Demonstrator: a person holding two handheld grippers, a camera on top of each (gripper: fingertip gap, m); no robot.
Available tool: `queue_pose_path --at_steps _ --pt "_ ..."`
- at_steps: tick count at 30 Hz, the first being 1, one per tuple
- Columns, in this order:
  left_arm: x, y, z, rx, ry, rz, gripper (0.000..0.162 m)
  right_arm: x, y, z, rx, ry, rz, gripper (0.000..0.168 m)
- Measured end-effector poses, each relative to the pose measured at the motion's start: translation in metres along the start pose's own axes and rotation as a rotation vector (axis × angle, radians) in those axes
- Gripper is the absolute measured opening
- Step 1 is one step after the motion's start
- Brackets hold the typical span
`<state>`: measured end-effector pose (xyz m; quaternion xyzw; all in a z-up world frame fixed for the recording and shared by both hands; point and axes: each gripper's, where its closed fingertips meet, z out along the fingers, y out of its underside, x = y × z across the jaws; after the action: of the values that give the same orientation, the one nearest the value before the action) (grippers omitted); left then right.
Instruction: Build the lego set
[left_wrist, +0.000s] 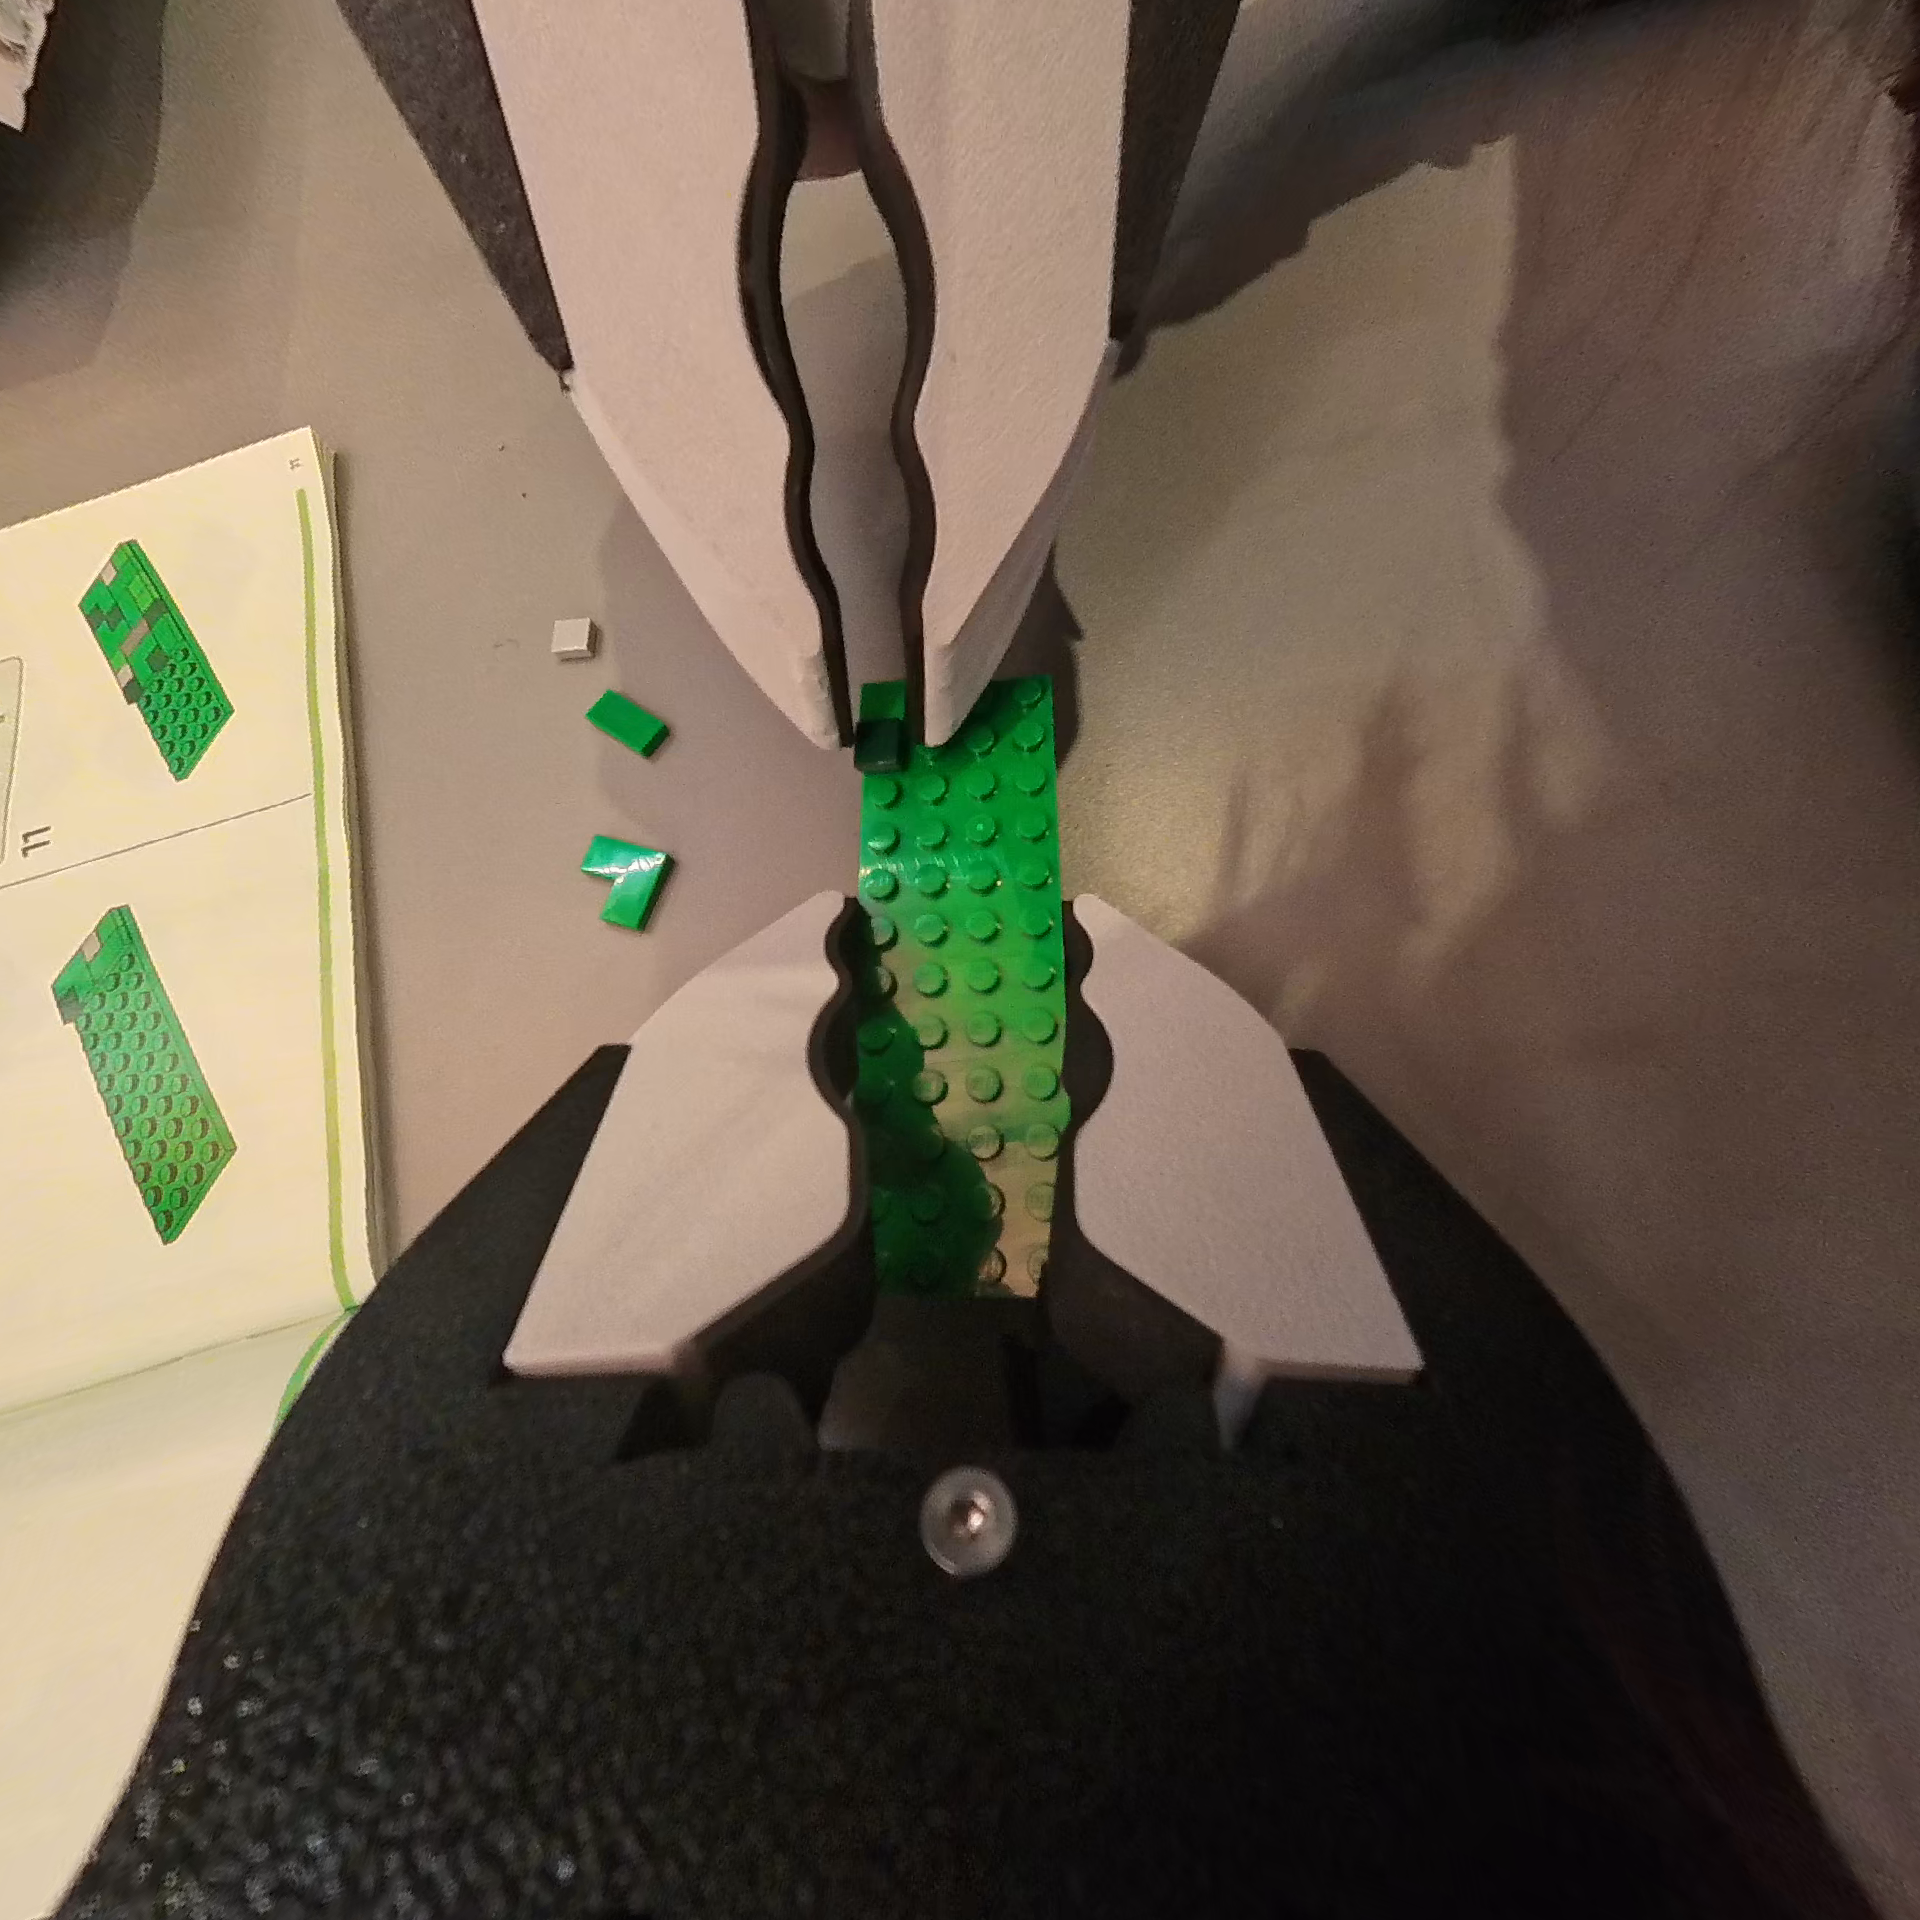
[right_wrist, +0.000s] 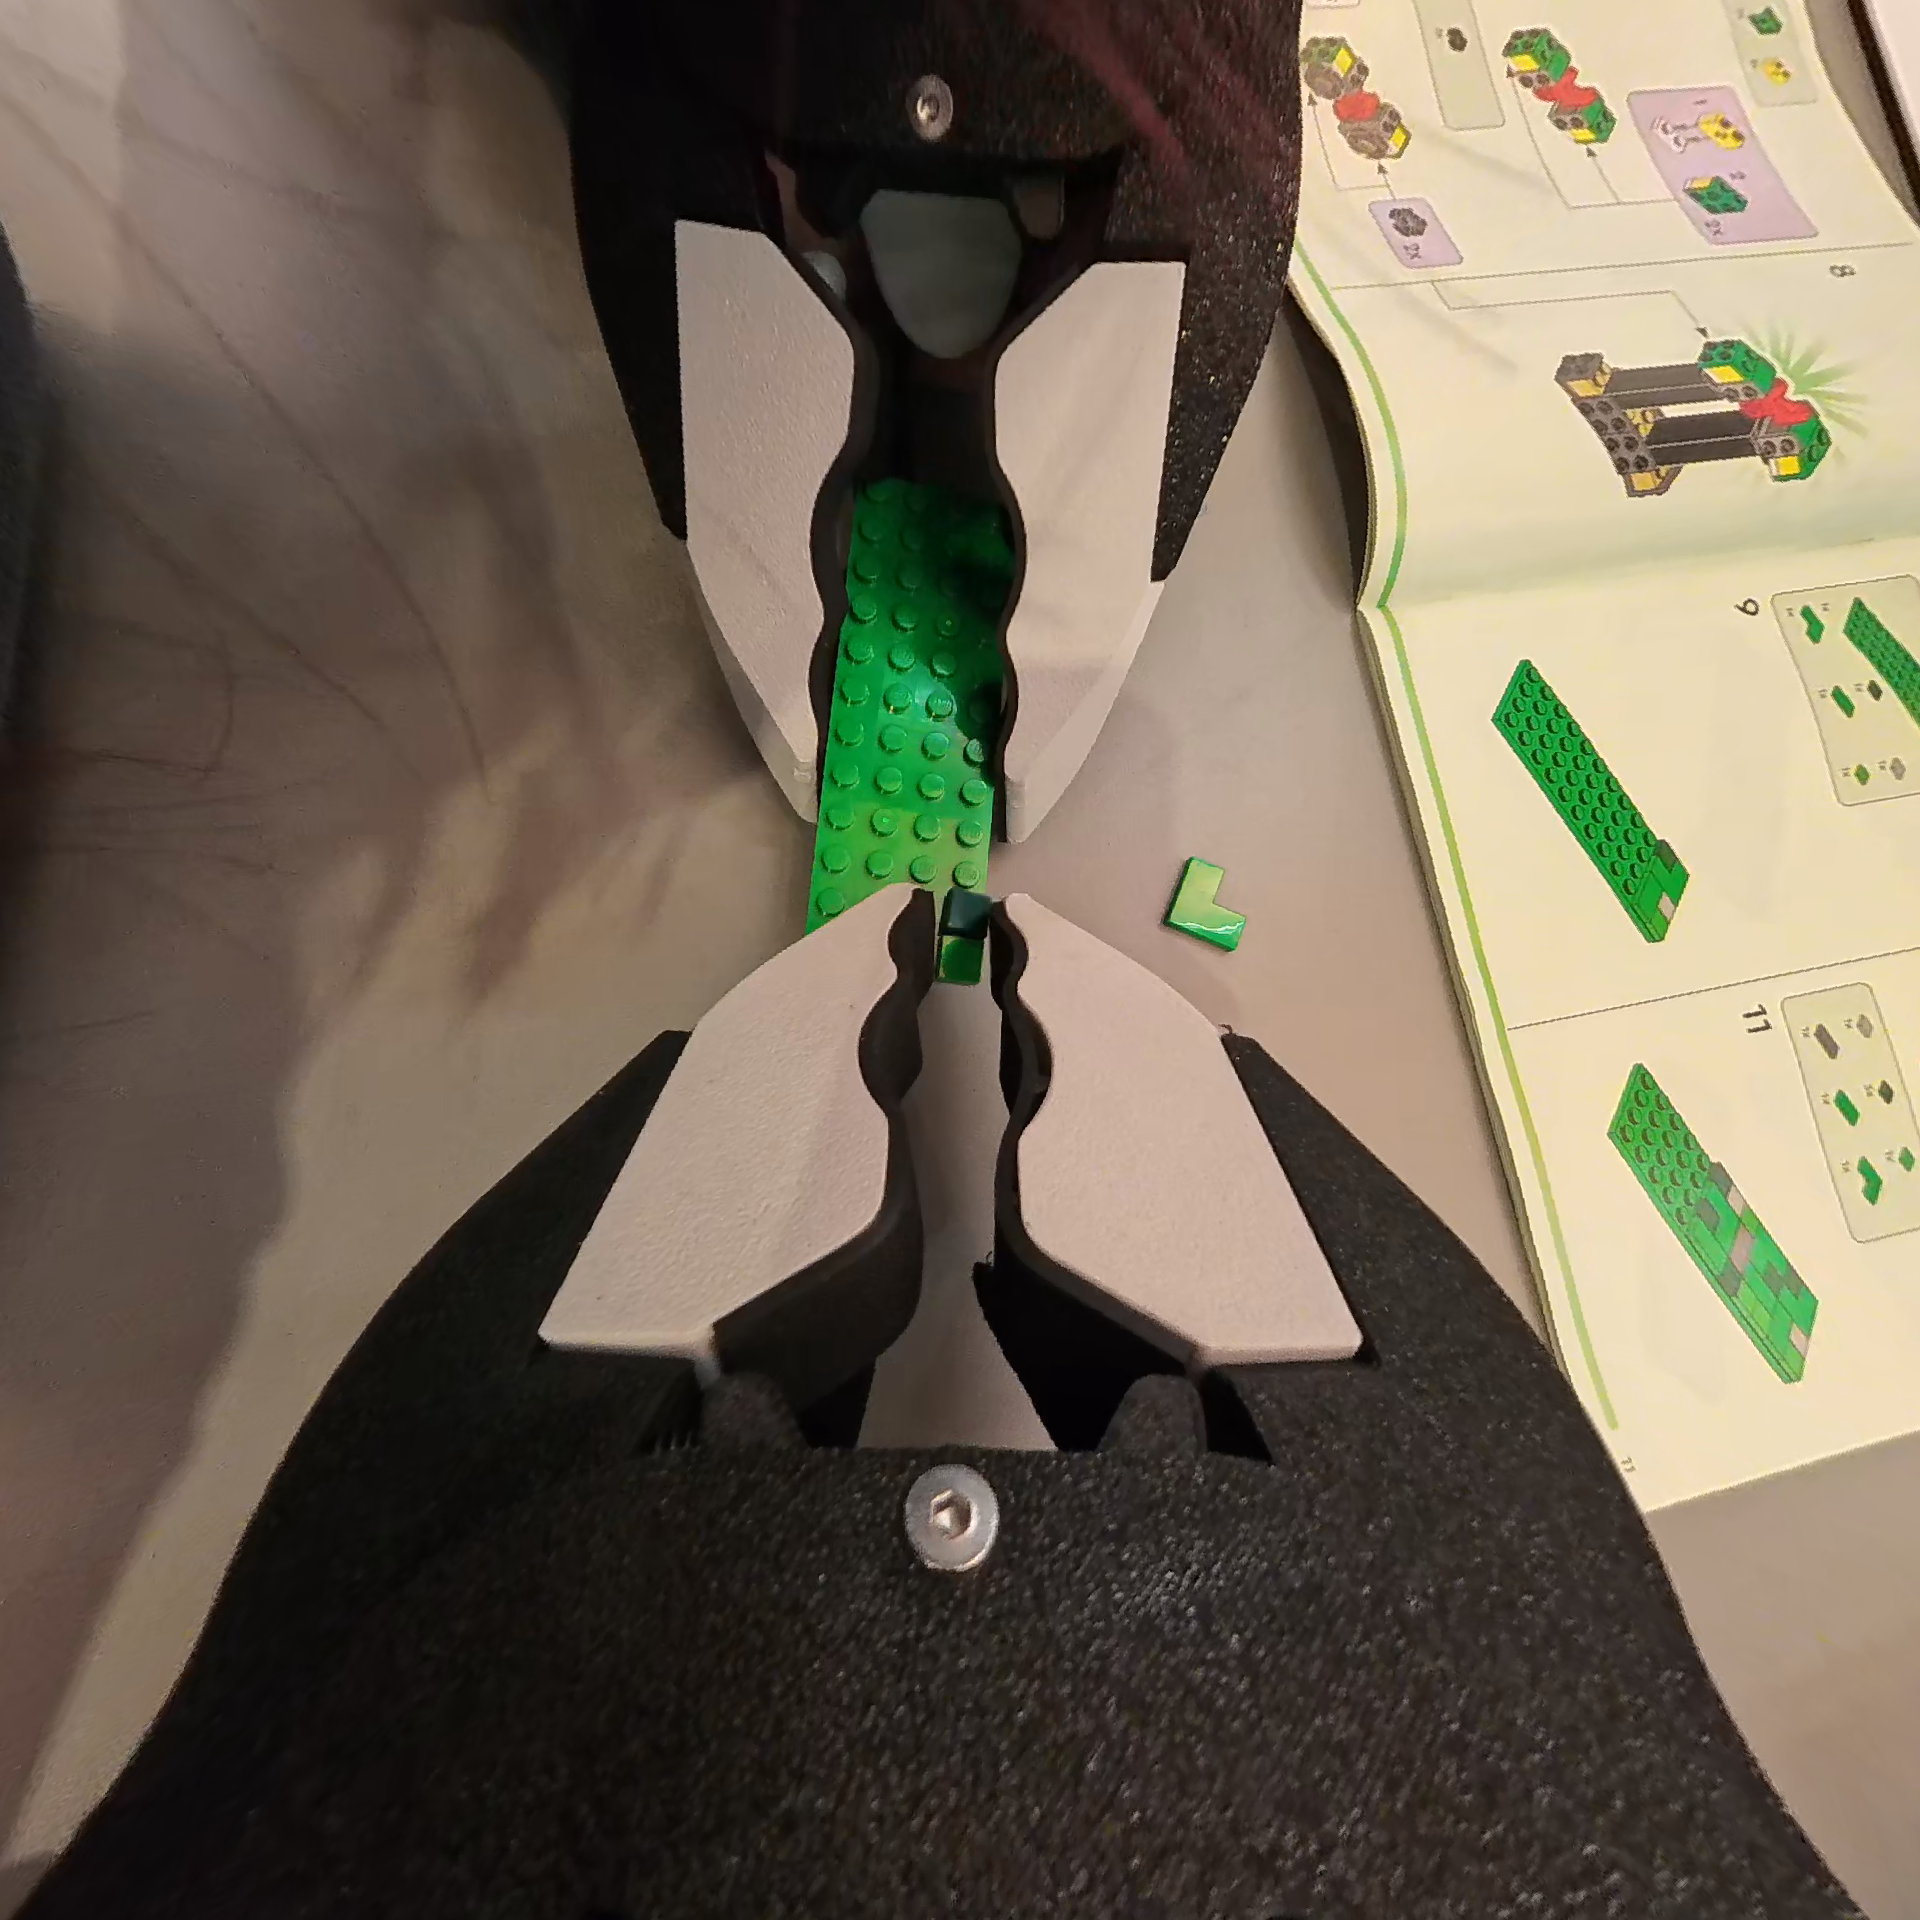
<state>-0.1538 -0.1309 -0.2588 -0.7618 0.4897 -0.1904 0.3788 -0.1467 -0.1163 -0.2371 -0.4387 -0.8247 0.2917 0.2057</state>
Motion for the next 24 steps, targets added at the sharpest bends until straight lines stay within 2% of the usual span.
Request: queue_pose_path --at_steps 8,12,17,20,24 --pt "0.000 0.000 0.000 0.000 -0.001 0.002 0.036 0.003 -0.001 -0.006 0.015 0.020 0.001 0.011" --pt "0.002 0.000 0.000 0.003 0.007 0.017 0.036 0.015 -0.001 -0.020 0.102 -0.002 0.121 0.012" --pt "0.008 -0.002 -0.001 0.014 0.030 0.077 0.036 0.010 -0.005 -0.030 0.155 -0.361 0.437 0.025" --pt "0.013 -0.002 -0.001 0.020 0.054 0.107 0.035 -0.002 -0.008 -0.033 0.093 -0.626 0.601 0.036" --pt "0.017 -0.002 -0.002 0.025 0.072 0.133 0.036 -0.008 -0.011 -0.026 0.028 -0.830 0.741 0.034"
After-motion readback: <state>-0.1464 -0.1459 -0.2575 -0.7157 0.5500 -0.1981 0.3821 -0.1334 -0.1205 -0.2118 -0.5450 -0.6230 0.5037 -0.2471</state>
